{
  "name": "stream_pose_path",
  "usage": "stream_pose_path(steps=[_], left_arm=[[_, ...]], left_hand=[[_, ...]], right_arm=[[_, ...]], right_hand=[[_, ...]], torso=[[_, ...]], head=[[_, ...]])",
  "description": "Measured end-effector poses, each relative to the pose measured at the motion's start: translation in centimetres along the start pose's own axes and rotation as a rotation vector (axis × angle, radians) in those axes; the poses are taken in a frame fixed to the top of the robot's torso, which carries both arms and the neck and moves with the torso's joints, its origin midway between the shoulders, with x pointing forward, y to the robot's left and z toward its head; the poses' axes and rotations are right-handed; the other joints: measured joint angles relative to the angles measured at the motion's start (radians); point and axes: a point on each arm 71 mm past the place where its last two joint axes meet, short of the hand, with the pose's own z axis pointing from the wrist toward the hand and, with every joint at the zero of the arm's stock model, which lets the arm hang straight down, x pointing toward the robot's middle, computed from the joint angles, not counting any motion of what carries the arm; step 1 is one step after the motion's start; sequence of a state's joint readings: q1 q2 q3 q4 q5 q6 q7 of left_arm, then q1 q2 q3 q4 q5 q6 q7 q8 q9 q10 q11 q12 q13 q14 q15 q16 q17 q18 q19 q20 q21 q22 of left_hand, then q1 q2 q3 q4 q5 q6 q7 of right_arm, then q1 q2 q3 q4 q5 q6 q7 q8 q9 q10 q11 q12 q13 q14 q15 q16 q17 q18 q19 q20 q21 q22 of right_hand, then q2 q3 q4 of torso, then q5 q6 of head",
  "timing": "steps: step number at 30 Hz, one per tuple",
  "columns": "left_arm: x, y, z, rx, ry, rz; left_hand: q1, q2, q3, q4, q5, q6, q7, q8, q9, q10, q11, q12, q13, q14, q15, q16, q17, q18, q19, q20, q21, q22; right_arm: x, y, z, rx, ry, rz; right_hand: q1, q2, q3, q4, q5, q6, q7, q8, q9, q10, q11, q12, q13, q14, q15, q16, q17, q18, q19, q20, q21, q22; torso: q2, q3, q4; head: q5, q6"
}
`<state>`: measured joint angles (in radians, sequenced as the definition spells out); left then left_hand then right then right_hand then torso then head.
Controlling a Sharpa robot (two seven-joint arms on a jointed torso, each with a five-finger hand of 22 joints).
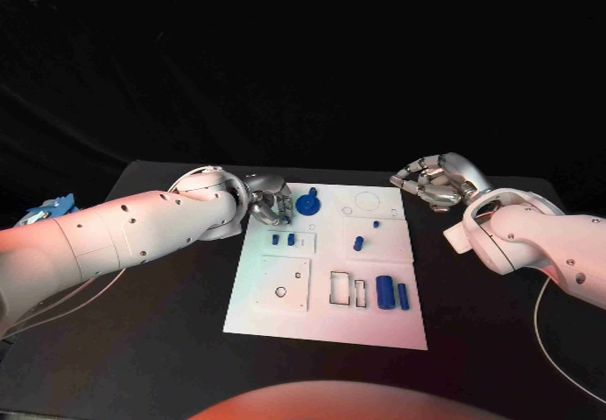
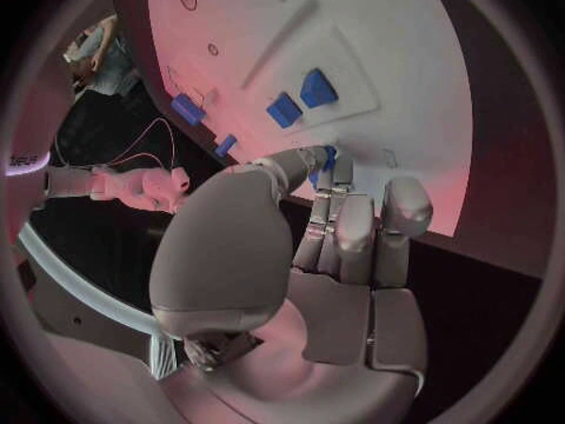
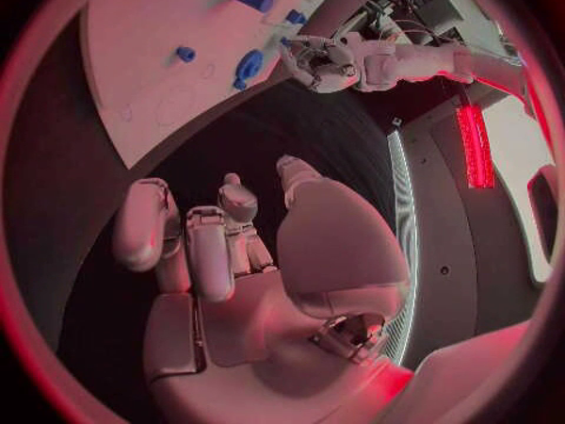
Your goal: Assemble the parts on the task board
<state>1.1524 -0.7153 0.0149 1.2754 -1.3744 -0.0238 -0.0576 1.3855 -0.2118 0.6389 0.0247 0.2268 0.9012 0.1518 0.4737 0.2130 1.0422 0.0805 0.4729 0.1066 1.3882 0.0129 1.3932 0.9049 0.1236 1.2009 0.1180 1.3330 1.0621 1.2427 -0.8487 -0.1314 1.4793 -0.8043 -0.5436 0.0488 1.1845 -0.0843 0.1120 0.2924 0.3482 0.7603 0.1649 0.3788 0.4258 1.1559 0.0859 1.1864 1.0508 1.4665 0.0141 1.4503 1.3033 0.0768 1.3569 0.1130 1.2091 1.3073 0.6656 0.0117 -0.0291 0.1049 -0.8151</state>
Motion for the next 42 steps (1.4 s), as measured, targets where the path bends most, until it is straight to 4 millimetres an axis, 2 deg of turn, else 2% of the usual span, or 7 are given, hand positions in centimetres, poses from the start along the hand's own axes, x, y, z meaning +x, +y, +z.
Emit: stream_pose_path(steps=[33, 42], left_arm=[[0.28, -0.32, 0.26, 0.002, 0.021, 0.003], [0.35, -0.3, 0.3, -0.001, 0.024, 0.004]], left_hand=[[0.0, 0.0, -0.003, -0.003, 0.0, 0.011, -0.004, 0.0, 0.0, 0.013, 0.001, -0.004, 0.0, 0.0, 0.0, -0.004, -0.01, 0.0, 0.0, 0.0, 0.0, -0.001], [-0.005, -0.005, -0.011, -0.006, 0.0, -0.006, 0.002, -0.036, -0.009, 0.012, 0.002, -0.027, 0.0, 0.0, 0.0, -0.004, -0.007, 0.0, -0.008, 0.0, -0.005, -0.015]], right_arm=[[0.02, 0.0, 0.01, 0.0, 0.0, 0.0], [0.02, -0.01, 0.01, 0.0, 0.0, 0.0]], right_hand=[[0.0, 0.0, -0.004, -0.004, 0.0, 0.0, 0.0, 0.0, -0.002, 0.0, 0.0, 0.0, 0.0, 0.0, 0.0, 0.0, 0.0, 0.0, 0.0, 0.0, 0.0, 0.001], [0.0, 0.0, -0.004, -0.004, 0.0, 0.0, 0.0, 0.0, -0.002, 0.0, 0.0, 0.0, 0.0, 0.0, 0.0, 0.0, 0.0, 0.0, 0.0, 0.0, 0.0, 0.0]], torso=[[0.0, 0.0004, -0.0009], [0.0, 0.0004, -0.0006]], head=[[0.0, -0.006], [-0.001, -0.006]])
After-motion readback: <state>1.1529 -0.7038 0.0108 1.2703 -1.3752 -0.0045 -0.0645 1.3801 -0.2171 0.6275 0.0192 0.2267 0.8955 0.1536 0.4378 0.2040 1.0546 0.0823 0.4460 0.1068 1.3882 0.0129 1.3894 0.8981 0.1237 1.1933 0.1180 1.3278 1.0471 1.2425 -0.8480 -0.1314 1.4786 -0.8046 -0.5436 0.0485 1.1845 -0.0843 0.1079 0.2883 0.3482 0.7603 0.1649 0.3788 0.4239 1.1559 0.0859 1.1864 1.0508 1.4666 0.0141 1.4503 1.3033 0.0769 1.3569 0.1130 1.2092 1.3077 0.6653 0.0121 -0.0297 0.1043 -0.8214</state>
